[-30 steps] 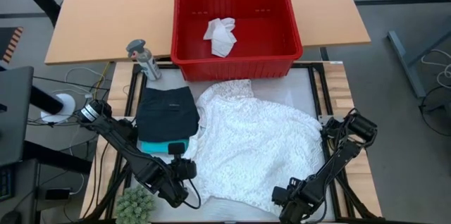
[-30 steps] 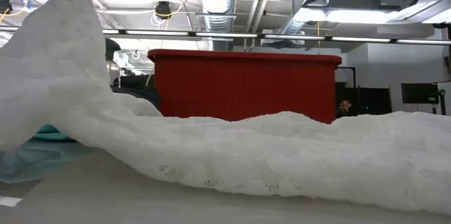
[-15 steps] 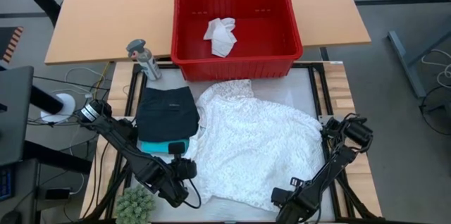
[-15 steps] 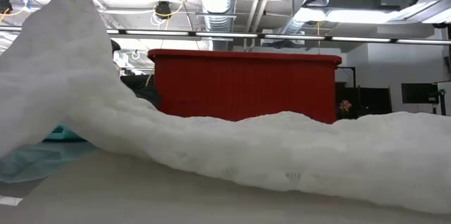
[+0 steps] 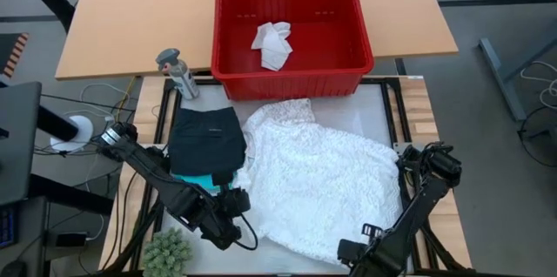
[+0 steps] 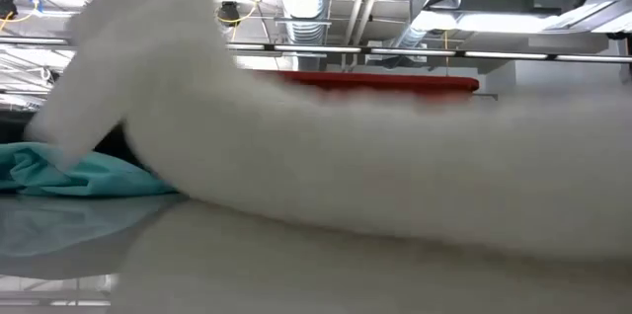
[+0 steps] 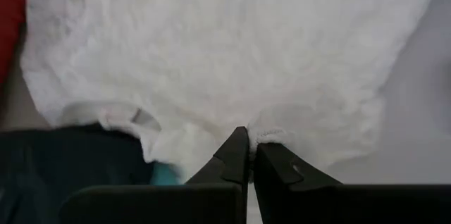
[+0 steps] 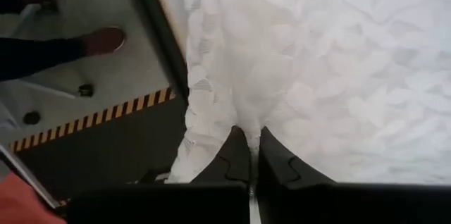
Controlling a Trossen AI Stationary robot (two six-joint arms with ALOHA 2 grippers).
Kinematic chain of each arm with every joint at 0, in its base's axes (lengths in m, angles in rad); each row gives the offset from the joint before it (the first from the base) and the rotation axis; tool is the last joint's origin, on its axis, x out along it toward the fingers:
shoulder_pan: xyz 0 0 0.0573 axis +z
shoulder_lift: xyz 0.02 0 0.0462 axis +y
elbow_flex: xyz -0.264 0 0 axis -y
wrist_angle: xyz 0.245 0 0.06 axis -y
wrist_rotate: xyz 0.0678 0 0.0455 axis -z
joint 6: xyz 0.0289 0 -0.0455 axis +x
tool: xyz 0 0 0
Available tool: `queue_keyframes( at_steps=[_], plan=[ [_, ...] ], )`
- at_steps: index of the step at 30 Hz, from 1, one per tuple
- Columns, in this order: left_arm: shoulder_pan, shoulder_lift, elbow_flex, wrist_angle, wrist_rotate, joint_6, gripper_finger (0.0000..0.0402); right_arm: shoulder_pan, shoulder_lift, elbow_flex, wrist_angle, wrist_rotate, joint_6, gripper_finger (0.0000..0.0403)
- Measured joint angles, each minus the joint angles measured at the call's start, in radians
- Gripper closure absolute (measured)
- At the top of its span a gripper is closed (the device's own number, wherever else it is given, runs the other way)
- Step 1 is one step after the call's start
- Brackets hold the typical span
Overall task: Fold laundry
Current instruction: Fold the white dress
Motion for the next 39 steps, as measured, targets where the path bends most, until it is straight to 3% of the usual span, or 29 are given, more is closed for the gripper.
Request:
queue_keyframes(
  at_steps=[9, 17, 20, 26, 28, 32, 37, 39],
  plan=[
    [-0.045, -0.001, 0.302, -0.136, 0.043, -0.058, 0.0401, 0.095, -0.002, 0.125, -0.09, -0.009, 0.221, 0.0377],
    [-0.135, -0.001, 0.419, -0.145, 0.058, -0.311, 0.0401, 0.207, -0.002, 0.138, -0.09, -0.012, 0.561, 0.0375],
    [-0.158, 0.0, 0.452, -0.145, 0.001, -0.376, 0.0401, 0.229, -0.002, 0.138, -0.094, -0.012, 0.674, 0.0377],
    [-0.145, -0.001, 0.509, -0.221, -0.195, -0.29, 0.0401, 0.218, -0.002, 0.234, -0.283, 0.0, 0.84, 0.0373],
    [-0.116, -0.002, 0.513, -0.257, -0.203, -0.287, 0.0401, 0.203, -0.002, 0.291, -0.394, 0.037, 0.91, 0.0374],
    [-0.07, -0.001, 0.508, -0.305, -0.2, -0.276, 0.0401, 0.158, -0.038, 0.317, -0.401, 0.133, 0.884, 0.0377],
    [-0.055, 0.018, 0.472, -0.291, -0.134, -0.103, 0.0401, 0.107, -0.04, 0.316, -0.405, 0.147, 0.781, 0.0373],
    [-0.09, 0.035, 0.444, -0.29, -0.157, -0.016, 0.0401, 0.097, -0.035, 0.315, -0.406, 0.147, 0.751, 0.0373]
  ],
)
